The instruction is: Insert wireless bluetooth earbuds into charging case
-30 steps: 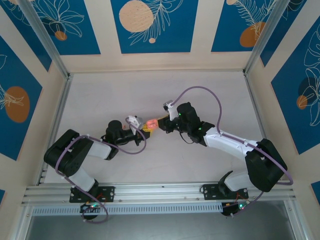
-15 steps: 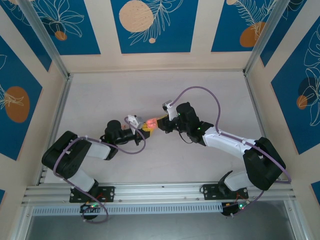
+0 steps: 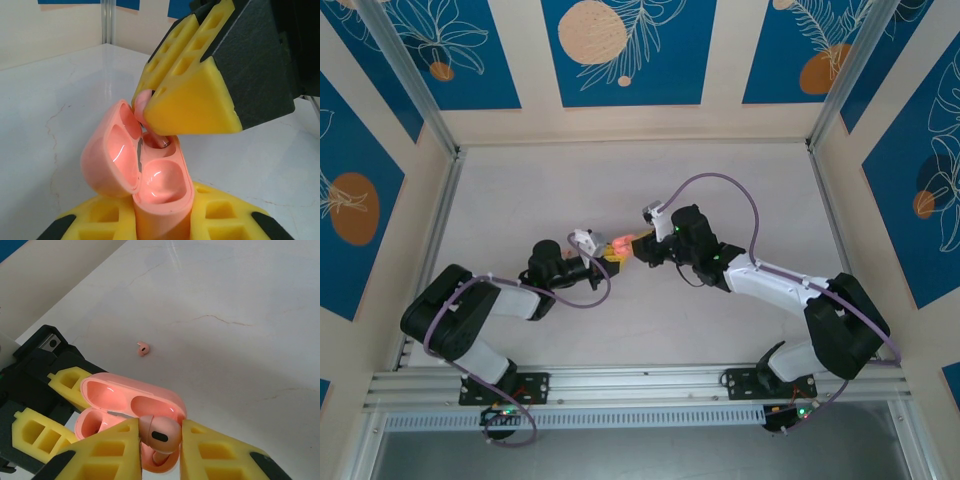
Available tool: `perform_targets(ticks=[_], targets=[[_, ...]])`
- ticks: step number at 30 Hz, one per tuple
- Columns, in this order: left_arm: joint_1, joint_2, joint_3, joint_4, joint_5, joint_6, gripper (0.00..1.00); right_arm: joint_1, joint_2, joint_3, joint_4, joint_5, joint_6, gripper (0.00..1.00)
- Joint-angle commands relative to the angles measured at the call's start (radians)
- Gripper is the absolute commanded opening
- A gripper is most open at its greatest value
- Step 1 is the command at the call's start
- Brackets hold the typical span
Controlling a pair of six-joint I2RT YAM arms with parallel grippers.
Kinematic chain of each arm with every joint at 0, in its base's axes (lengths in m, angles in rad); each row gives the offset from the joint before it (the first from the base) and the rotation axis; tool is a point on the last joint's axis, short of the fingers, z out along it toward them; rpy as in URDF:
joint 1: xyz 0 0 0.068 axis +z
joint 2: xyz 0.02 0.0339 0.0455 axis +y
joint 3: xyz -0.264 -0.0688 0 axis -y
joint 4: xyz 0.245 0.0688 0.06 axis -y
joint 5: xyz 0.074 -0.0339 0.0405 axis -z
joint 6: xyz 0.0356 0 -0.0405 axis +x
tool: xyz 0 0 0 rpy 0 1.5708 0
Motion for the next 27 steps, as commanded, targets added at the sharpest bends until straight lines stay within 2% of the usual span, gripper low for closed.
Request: perform_targets(ticks=[1, 17, 27], targets=[[-0.008, -0.036, -0.008, 0.028, 0.007, -0.011, 0.20, 0.012, 0.005, 0.009, 0.001, -0.011, -0.026, 0.22], [-0.009, -0.080, 0.001, -0.039, 0.002, 0.015, 0.20, 0.016, -0.001, 0.024, 0.008, -0.080, -0.030, 0.37], [-0.008, -0.087, 0.005, -0.056, 0.006, 0.025, 0.20, -0.027, -0.034, 0.019, 0.045, -0.184, 0.021, 0.50]])
